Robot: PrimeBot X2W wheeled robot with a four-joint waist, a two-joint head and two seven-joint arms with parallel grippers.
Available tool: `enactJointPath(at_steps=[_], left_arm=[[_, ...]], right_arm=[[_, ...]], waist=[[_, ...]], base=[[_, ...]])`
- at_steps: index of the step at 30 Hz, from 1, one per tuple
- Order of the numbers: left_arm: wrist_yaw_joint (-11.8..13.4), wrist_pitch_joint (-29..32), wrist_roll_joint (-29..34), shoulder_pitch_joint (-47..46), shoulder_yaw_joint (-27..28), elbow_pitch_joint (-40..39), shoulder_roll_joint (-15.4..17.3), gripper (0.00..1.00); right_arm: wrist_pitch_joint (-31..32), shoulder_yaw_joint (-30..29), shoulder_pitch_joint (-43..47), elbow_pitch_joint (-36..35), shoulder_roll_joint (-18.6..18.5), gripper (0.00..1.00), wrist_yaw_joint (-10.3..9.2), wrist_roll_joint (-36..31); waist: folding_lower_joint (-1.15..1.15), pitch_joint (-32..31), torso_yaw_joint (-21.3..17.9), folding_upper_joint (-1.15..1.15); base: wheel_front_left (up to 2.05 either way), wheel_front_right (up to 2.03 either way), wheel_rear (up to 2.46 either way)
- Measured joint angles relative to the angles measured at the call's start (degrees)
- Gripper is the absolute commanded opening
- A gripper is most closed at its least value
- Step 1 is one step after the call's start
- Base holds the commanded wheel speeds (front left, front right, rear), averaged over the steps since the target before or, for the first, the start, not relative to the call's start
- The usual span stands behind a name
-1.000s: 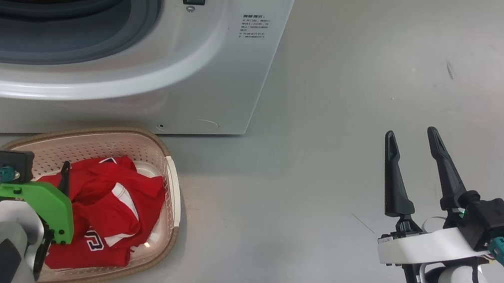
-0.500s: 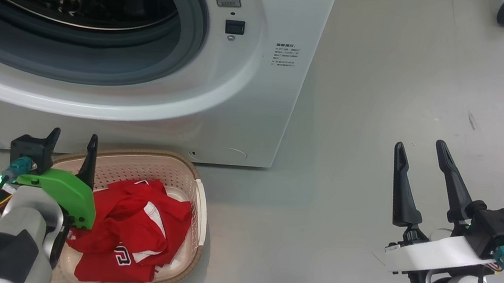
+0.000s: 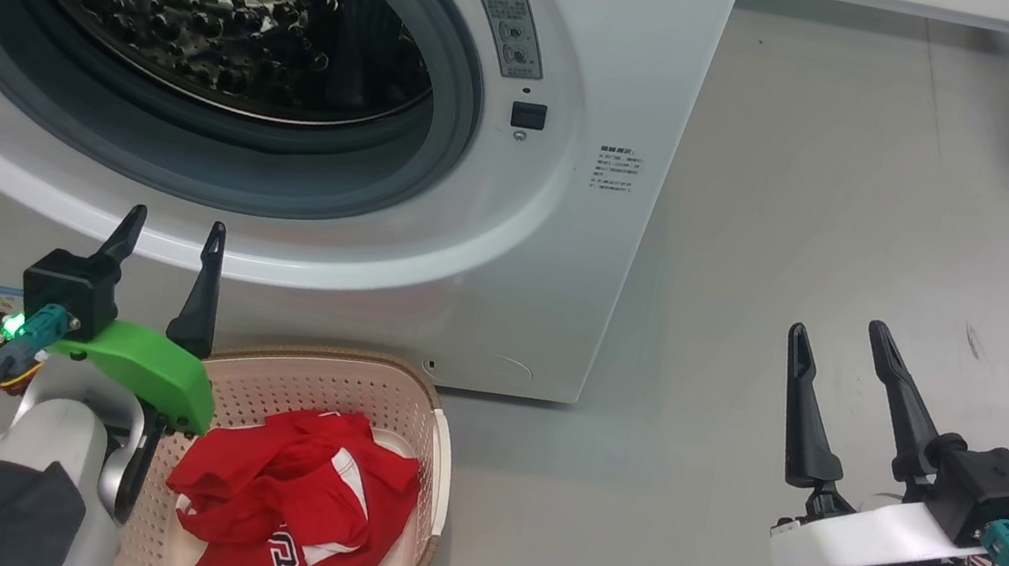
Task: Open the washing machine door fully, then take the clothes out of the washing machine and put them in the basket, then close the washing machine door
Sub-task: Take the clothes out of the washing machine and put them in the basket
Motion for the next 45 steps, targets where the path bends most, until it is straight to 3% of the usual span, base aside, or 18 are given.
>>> enactJointPath(at_steps=[12, 45], left_arm=[[-0.4, 0.0, 0.0, 8.5, 0.6, -11.8, -0.3, 1.0], [-1.0, 0.0, -1.8, 19.4, 0.7, -24.4, -0.6, 1.0]], right_arm=[[0.0, 0.1, 2.1, 0.0, 0.0, 1.0, 0.01, -0.1], [0.0, 0.5, 3.4, -0.3, 0.0, 1.0, 0.03, -0.1]], waist=[[0.0, -4.0, 1.2, 0.0], [0.0, -5.6, 0.6, 0.0]], base=[[0.0, 0.0, 0.0], [0.0, 0.0, 0.0]])
